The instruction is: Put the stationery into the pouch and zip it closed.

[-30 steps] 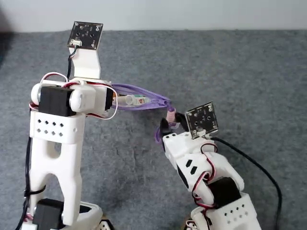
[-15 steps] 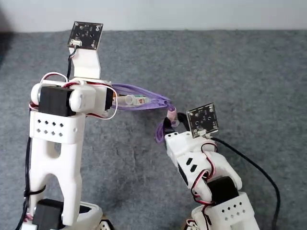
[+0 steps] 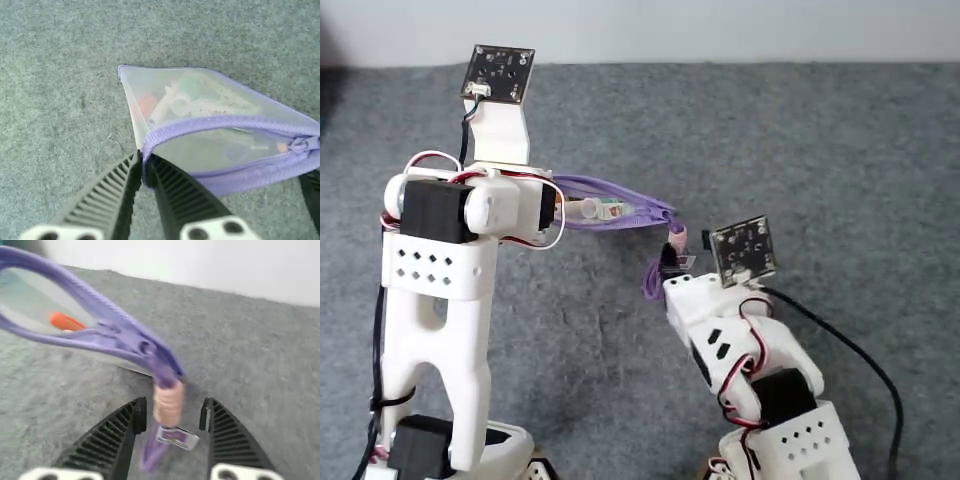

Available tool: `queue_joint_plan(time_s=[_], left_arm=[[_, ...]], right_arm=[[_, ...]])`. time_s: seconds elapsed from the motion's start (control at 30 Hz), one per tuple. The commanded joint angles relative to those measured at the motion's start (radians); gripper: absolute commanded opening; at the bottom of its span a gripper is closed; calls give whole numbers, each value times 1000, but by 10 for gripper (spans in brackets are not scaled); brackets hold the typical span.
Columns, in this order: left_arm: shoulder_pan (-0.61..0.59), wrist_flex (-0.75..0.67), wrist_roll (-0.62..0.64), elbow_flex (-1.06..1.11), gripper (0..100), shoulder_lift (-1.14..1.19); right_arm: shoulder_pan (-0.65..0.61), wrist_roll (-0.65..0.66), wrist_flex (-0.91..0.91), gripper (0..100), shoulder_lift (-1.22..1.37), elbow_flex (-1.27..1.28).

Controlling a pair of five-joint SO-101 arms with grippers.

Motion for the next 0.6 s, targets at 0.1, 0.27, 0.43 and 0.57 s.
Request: queue_joint_plan(time_s=[0.1, 0.27, 0.43, 0.57], left_arm=[[-6, -17, 5, 10, 11, -11], [-6, -17, 5, 10, 11, -11], [-6, -17, 5, 10, 11, -11], [-6, -17, 3, 10, 11, -12]], right_arm=[[1, 14, -124, 179, 91, 9], [8, 14, -220, 177, 220, -18], [10, 14, -214, 177, 278, -66], [10, 14, -214, 177, 278, -69]])
